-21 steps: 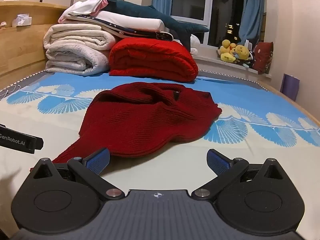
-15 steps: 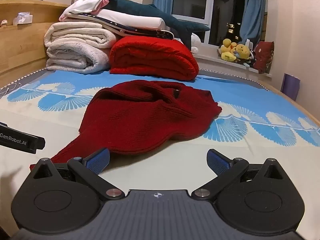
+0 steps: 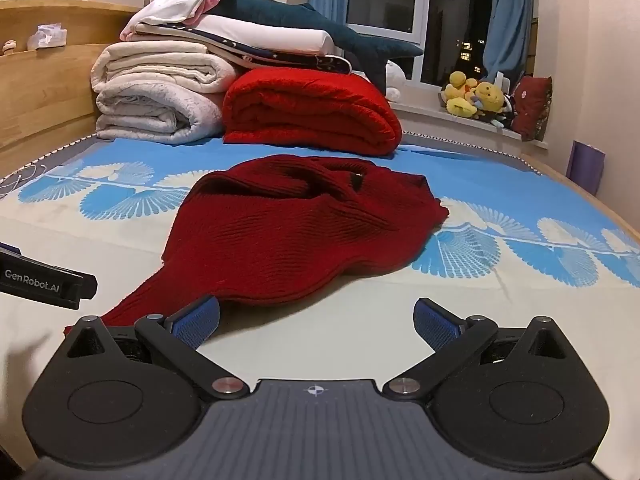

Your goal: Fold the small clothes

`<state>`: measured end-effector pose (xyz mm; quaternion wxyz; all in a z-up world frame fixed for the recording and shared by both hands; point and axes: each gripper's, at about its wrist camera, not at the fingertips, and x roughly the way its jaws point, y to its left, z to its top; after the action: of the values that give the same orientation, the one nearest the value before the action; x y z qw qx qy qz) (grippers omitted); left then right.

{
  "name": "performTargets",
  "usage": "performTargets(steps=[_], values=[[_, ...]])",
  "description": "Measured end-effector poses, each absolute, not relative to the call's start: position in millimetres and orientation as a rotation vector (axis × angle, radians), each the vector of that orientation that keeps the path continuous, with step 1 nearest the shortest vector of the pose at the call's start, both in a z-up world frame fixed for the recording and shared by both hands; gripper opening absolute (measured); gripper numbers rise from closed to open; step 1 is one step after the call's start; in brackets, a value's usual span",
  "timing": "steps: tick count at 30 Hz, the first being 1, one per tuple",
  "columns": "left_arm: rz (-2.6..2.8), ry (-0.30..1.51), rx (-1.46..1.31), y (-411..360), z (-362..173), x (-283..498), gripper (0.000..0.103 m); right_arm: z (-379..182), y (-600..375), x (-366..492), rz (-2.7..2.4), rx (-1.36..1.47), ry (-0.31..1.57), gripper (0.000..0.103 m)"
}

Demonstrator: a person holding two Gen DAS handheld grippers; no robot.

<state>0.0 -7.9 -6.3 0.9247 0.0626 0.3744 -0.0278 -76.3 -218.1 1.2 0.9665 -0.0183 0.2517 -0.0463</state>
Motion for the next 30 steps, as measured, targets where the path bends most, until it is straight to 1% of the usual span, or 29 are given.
performTargets(steps=[30], values=[[-0.060,0.762,0.140,-10.5,-4.9,-2.0,0.103,-0.3,-219.5,-75.8,-0.090,-0.030,0.516,0.102]])
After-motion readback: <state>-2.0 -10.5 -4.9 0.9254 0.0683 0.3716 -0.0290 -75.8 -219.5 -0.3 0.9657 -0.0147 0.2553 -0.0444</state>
